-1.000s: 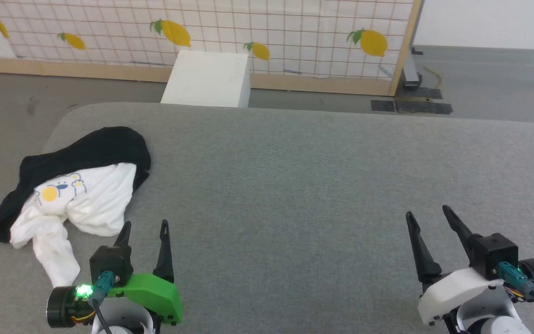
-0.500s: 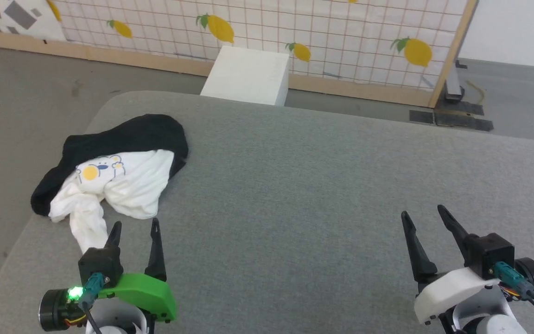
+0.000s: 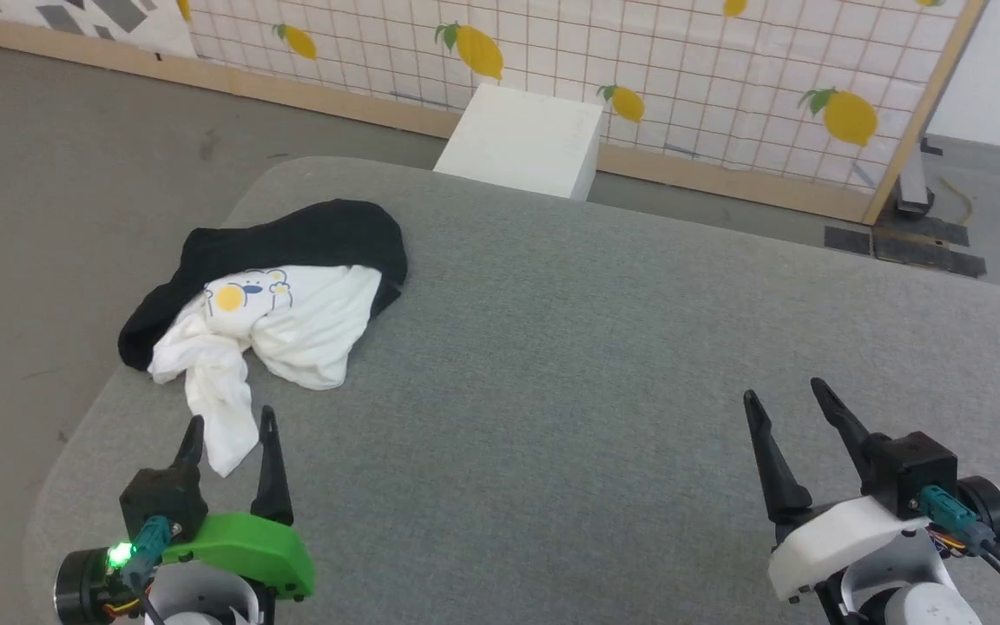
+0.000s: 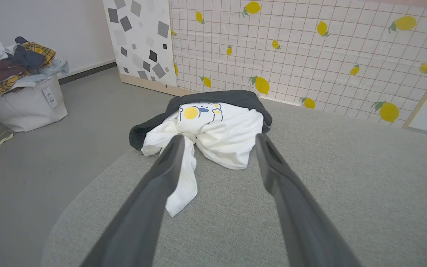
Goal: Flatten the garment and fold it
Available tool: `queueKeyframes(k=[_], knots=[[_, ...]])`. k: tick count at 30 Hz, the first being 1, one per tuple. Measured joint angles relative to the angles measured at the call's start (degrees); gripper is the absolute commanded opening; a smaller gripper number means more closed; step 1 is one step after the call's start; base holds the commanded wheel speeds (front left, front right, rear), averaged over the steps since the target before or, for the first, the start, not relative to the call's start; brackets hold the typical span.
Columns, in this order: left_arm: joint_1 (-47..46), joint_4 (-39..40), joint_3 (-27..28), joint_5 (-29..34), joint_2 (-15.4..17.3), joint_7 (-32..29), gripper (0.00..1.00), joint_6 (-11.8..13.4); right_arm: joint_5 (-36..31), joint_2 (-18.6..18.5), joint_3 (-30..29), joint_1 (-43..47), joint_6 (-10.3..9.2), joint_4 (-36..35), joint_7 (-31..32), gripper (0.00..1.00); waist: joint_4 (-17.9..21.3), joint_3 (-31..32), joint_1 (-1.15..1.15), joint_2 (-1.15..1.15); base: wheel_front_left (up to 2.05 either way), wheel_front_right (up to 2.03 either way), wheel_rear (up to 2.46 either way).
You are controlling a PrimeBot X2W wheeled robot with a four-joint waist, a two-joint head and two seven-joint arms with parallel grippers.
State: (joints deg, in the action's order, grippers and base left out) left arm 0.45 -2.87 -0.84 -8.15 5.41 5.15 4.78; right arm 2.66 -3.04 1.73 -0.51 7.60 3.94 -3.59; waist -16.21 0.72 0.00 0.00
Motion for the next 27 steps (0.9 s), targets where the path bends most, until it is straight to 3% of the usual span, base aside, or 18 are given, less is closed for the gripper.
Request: queueKeyframes(k=[27], knots=[[0.71, 0.55, 0.14, -4.5, 1.97, 2.77, 1.0, 2.94, 1.04, 0.01, 0.96, -1.46, 0.0, 1.0, -2.0, 1.0, -7.5, -0.53, 0.0, 0.0, 0.0, 0.0, 0.0]])
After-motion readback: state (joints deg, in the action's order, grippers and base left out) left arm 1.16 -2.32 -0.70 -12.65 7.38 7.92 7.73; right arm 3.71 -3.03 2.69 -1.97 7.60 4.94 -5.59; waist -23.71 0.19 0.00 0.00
